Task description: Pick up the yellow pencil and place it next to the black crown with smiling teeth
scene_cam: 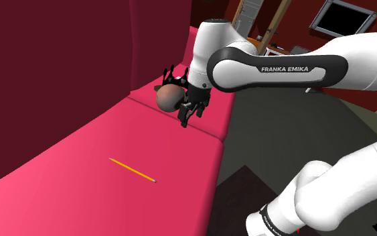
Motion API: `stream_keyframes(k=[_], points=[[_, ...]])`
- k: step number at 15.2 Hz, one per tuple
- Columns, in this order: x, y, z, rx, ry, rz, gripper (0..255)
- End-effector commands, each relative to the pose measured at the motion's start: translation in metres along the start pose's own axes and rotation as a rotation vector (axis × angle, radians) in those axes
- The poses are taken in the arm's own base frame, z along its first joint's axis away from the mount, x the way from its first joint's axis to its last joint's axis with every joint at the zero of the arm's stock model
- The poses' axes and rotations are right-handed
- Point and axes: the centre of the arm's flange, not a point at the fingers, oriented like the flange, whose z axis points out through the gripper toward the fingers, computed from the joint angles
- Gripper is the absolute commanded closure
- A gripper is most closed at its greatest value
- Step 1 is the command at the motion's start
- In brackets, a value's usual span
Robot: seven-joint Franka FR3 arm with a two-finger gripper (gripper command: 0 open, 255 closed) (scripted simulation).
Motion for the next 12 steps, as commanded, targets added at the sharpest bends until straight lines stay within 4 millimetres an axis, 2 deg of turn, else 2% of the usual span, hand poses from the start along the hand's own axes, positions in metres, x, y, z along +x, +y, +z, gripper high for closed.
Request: stream_keyframes(k=[1,12], points=[[0.014,-0.021,0.005,0.004,-0.001,-0.032,0],[0.084,-0.14,0.042,0.025,-0.006,-0.2,0]])
